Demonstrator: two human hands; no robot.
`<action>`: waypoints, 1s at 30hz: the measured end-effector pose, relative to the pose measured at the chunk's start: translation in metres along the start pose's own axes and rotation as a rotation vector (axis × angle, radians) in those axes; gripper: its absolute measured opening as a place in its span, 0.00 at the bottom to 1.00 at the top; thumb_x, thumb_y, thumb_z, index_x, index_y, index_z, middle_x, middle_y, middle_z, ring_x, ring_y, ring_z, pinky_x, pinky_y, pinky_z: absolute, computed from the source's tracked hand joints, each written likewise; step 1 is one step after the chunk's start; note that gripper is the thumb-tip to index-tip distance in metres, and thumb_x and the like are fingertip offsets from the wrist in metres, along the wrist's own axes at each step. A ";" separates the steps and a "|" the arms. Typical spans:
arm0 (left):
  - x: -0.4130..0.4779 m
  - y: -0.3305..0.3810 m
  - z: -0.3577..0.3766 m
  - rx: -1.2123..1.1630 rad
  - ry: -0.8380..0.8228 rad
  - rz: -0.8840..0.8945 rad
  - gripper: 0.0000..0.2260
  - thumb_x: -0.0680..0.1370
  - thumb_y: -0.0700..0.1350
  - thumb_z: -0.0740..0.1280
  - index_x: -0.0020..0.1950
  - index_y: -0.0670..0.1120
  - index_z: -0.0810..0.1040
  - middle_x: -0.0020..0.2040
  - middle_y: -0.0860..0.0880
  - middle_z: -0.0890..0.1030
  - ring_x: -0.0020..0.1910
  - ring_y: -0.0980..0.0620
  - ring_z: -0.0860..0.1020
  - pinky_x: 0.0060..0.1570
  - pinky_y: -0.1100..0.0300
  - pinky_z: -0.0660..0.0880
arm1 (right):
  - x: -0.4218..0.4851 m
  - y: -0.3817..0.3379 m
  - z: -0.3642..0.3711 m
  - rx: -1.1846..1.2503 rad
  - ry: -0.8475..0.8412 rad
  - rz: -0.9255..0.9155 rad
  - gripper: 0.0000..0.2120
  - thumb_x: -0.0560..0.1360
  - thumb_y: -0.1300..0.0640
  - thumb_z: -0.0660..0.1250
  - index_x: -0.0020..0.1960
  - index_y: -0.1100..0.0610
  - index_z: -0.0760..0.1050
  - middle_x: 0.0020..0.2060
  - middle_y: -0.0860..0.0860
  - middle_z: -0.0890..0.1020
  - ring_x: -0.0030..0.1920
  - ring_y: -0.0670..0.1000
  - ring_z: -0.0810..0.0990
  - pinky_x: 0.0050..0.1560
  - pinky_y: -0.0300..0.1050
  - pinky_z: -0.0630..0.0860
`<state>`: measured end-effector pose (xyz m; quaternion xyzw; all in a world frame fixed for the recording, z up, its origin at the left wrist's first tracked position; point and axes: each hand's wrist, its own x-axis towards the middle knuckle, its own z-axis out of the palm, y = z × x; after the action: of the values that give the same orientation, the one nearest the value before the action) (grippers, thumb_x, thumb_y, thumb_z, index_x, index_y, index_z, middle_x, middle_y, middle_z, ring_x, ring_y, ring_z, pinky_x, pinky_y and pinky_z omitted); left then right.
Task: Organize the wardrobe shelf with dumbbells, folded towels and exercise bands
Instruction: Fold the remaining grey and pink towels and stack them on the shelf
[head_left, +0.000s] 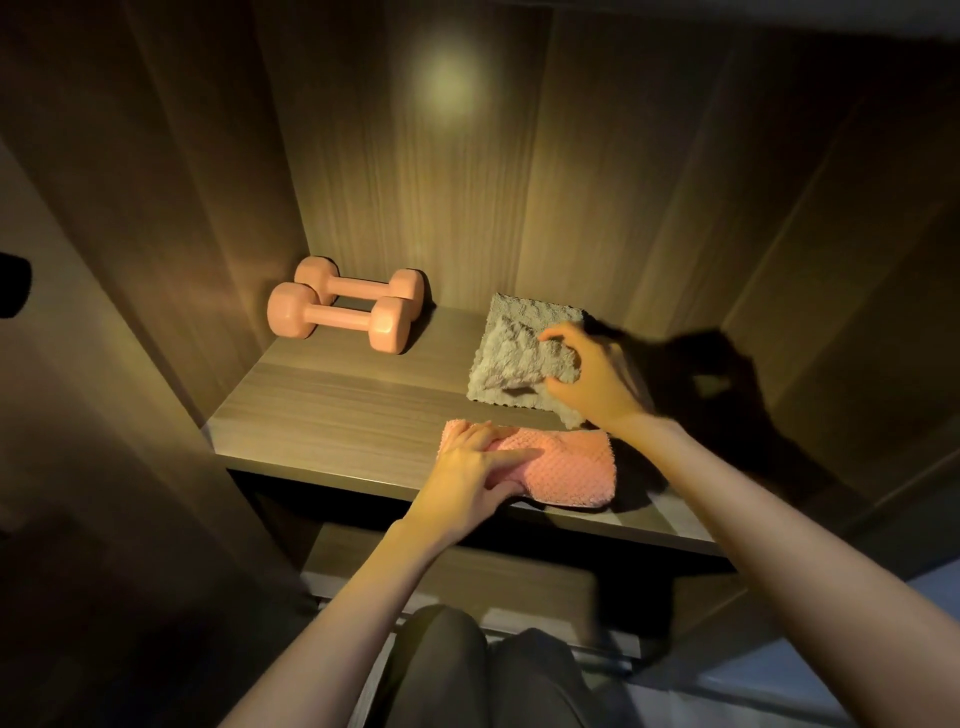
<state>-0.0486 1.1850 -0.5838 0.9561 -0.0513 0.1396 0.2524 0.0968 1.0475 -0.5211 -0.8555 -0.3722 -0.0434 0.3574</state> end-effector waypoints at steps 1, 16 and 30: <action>0.003 0.000 0.000 0.004 -0.007 -0.004 0.19 0.76 0.51 0.69 0.66 0.57 0.75 0.67 0.49 0.73 0.65 0.50 0.68 0.68 0.54 0.59 | 0.003 0.001 -0.008 -0.023 0.049 -0.022 0.19 0.71 0.63 0.71 0.60 0.55 0.74 0.47 0.50 0.83 0.46 0.53 0.82 0.49 0.42 0.79; 0.043 -0.022 0.003 -0.026 -0.030 -0.016 0.20 0.73 0.52 0.72 0.64 0.59 0.76 0.67 0.51 0.73 0.66 0.51 0.67 0.70 0.57 0.59 | 0.086 0.048 -0.016 -0.553 0.321 -0.094 0.25 0.70 0.61 0.69 0.64 0.49 0.70 0.54 0.53 0.80 0.55 0.57 0.77 0.45 0.52 0.79; 0.048 -0.029 0.007 -0.125 -0.018 -0.048 0.21 0.69 0.49 0.75 0.61 0.60 0.78 0.65 0.53 0.74 0.65 0.53 0.69 0.69 0.60 0.58 | 0.126 0.067 0.048 -0.620 0.091 0.013 0.23 0.76 0.61 0.66 0.69 0.51 0.67 0.62 0.54 0.75 0.63 0.56 0.69 0.63 0.55 0.70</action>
<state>0.0037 1.2054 -0.5889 0.9407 -0.0391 0.1212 0.3146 0.2229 1.1231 -0.5528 -0.9233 -0.3194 -0.1907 0.0958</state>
